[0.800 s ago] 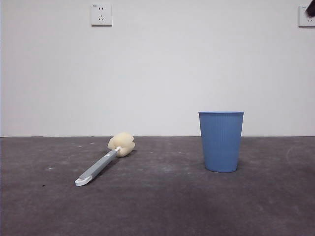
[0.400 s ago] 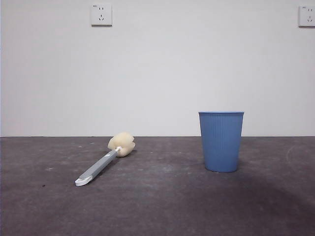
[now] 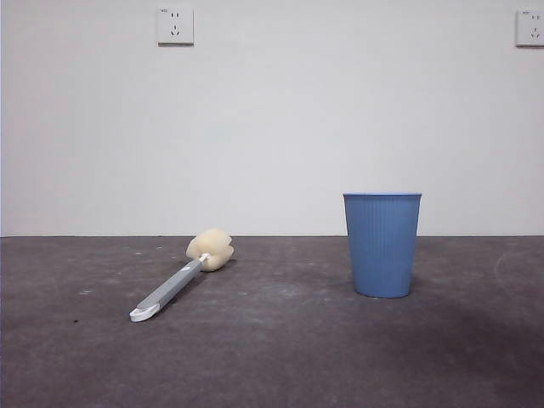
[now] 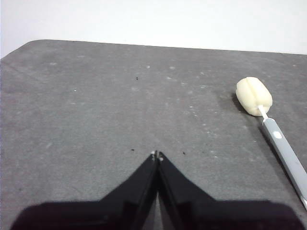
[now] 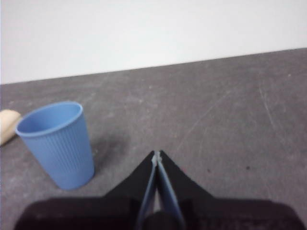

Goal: Pick up the cup brush,pick up the cup,insert the brush into the cup,clean the cup,put the cup brush back,put the cup back to the fixed position on the table

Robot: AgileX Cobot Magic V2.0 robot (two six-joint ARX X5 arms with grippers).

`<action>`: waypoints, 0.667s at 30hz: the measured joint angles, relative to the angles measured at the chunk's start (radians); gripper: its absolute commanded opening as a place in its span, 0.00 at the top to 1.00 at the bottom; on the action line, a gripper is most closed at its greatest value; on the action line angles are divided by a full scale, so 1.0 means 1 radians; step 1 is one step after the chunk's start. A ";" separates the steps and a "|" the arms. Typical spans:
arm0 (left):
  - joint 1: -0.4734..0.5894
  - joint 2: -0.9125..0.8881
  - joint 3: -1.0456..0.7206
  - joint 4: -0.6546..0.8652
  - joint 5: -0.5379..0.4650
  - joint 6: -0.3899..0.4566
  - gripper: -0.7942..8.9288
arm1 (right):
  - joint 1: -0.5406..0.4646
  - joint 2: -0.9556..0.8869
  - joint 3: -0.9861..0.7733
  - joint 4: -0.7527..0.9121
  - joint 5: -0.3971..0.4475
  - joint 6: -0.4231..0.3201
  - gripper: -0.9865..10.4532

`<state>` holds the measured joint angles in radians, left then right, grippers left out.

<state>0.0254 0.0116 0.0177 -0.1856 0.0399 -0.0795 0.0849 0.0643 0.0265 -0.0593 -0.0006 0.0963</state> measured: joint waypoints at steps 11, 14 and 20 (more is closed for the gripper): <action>0.000 0.000 0.000 0.000 0.000 0.000 0.92 | 0.000 -0.060 -0.010 -0.114 -0.045 -0.004 0.91; 0.000 0.000 0.000 0.000 0.001 0.000 0.92 | 0.000 -0.060 -0.010 -0.114 -0.045 0.002 0.91; 0.000 0.000 0.000 0.000 0.001 0.000 0.92 | 0.000 -0.060 -0.010 -0.114 -0.044 0.005 0.91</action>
<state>0.0254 0.0116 0.0177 -0.1856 0.0406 -0.0795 0.0849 0.0040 0.0162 -0.1730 -0.0448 0.1009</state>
